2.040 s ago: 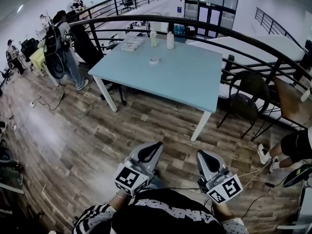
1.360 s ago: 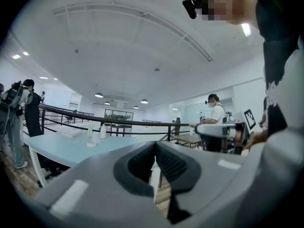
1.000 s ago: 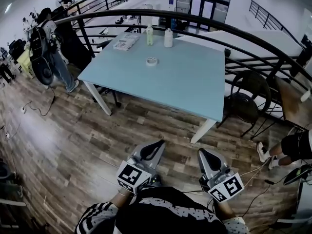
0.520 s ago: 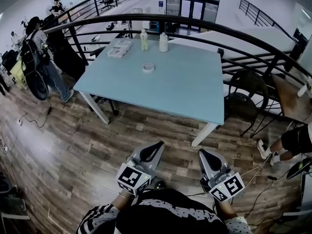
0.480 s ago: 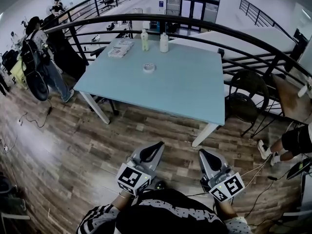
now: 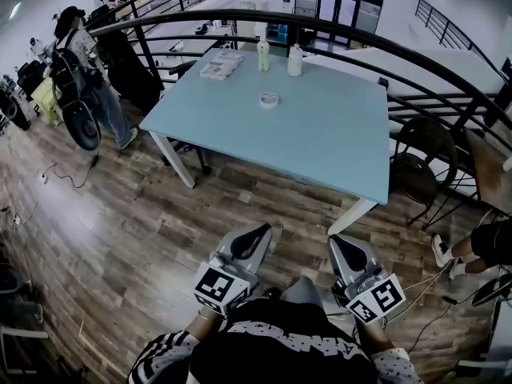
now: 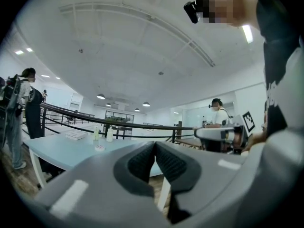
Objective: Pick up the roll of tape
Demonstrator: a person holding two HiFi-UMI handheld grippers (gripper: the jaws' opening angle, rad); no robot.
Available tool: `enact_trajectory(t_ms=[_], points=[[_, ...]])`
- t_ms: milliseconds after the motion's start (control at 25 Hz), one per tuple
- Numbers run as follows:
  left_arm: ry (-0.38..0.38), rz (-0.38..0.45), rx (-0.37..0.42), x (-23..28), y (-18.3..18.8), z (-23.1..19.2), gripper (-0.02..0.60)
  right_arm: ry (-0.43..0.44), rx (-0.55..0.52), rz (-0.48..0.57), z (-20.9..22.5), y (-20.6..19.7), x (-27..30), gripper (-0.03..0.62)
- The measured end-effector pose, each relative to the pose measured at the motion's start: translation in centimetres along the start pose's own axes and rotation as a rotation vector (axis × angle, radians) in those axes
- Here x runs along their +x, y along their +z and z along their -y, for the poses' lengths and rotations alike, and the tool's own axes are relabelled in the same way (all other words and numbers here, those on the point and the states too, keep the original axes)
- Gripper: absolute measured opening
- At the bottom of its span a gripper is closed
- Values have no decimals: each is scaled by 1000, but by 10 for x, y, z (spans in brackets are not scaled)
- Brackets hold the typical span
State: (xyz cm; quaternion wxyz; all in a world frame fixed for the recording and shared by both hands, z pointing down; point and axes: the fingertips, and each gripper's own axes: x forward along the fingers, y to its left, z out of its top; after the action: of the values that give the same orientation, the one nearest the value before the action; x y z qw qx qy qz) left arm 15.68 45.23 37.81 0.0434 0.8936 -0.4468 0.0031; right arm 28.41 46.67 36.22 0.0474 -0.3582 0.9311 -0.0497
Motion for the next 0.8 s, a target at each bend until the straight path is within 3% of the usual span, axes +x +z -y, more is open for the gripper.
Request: enact_trajectory(t_ms=[440,800], points=[[98,7,-36,-19,-2,-31,0,98,-7,-37,-9,-10,39,-2],[156,4,-5,-14,4,-71,0,151,-4,-34,-1,-3,85,-2]])
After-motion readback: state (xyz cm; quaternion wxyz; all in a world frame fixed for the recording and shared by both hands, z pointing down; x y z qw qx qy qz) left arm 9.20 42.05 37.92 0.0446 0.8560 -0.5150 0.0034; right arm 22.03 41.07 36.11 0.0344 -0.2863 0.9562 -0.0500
